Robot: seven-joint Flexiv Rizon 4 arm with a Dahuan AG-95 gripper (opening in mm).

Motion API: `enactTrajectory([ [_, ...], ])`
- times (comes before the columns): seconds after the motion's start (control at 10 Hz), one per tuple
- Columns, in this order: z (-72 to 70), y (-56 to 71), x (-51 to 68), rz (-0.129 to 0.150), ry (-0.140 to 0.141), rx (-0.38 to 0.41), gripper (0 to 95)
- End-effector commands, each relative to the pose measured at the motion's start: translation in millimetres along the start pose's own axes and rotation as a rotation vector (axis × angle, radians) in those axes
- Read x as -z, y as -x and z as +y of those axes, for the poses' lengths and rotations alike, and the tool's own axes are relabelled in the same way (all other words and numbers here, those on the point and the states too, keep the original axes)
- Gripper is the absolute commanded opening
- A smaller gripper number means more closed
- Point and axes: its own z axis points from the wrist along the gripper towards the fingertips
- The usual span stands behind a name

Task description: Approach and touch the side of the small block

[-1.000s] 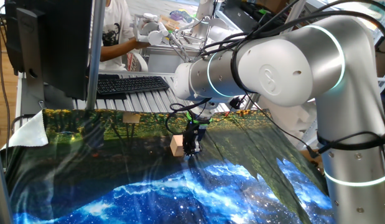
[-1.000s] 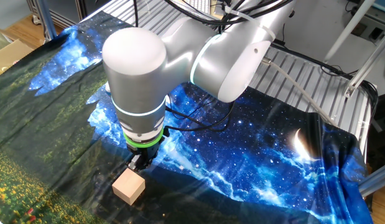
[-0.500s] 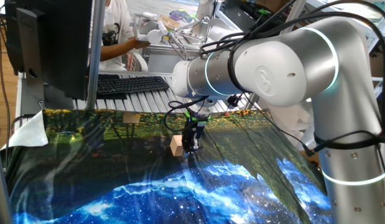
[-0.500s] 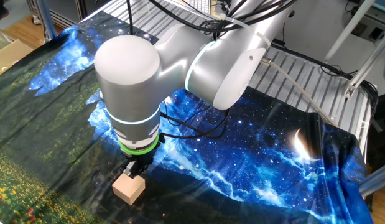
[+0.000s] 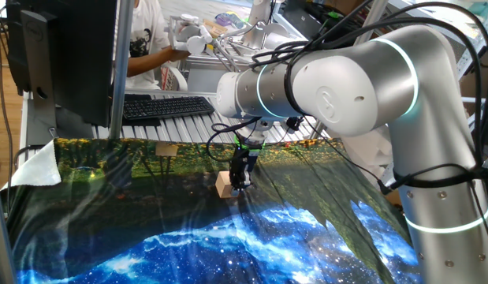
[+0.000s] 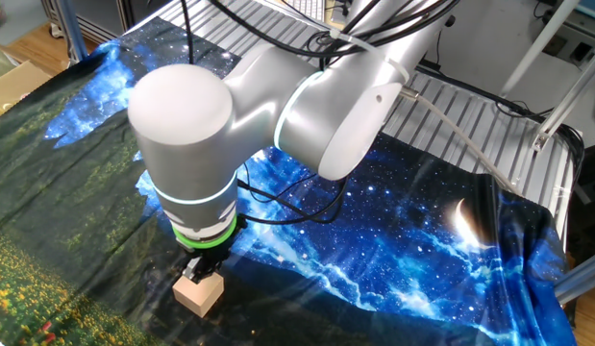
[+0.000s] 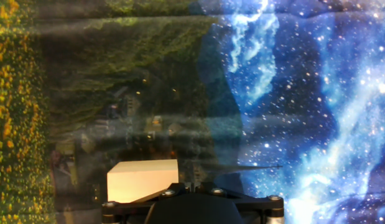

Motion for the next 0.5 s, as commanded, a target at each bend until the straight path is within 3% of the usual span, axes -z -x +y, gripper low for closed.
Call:
enactTrajectory([
  [0.1, 0.8, 0.3, 0.3, -0.002, 0.000, 0.003, 0.0],
  [0.5, -1.5, -0.3, -0.8, -0.011, -0.013, 0.015, 0.0],
])
